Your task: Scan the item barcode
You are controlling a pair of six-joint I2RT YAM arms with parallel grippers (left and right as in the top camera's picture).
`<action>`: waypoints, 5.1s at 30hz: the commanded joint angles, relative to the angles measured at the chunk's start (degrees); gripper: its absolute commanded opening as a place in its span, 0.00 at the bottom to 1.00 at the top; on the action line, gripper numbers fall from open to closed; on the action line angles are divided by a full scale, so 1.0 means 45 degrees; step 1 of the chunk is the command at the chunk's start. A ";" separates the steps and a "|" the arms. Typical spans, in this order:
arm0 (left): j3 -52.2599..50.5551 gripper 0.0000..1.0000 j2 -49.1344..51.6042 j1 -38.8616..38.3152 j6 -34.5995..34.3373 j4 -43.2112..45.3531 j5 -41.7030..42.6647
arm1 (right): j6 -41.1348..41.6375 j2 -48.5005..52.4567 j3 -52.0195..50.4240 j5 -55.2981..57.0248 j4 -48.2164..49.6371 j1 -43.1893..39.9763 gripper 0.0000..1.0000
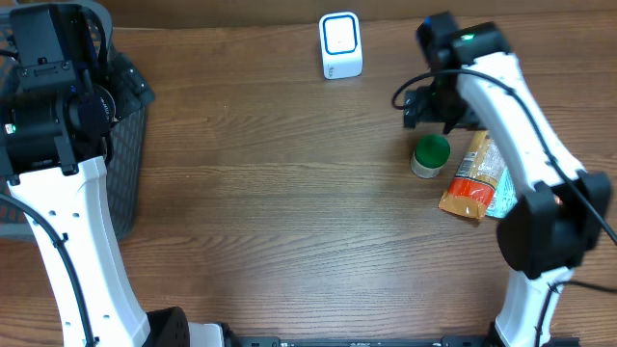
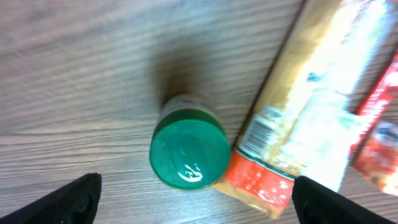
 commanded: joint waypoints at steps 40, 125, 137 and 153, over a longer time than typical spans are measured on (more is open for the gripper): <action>0.0136 1.00 0.0087 0.0058 0.0107 0.0015 -0.0160 | 0.0044 -0.0350 0.0165 0.0029 0.0471 -0.0325 1.00; 0.0136 1.00 0.0087 0.0053 0.0107 0.0015 -0.0160 | 0.0044 -2.1833 -1.4678 -0.0160 1.4037 -0.0704 1.00; 0.0136 1.00 0.0087 0.0053 0.0107 0.0015 -0.0160 | -0.0301 -2.5956 -2.2843 -0.0777 2.4489 -0.0937 1.00; 0.0136 1.00 0.0087 0.0053 0.0107 0.0015 -0.0160 | -0.0296 -2.6180 -2.5150 -0.0500 2.3941 -0.0928 1.00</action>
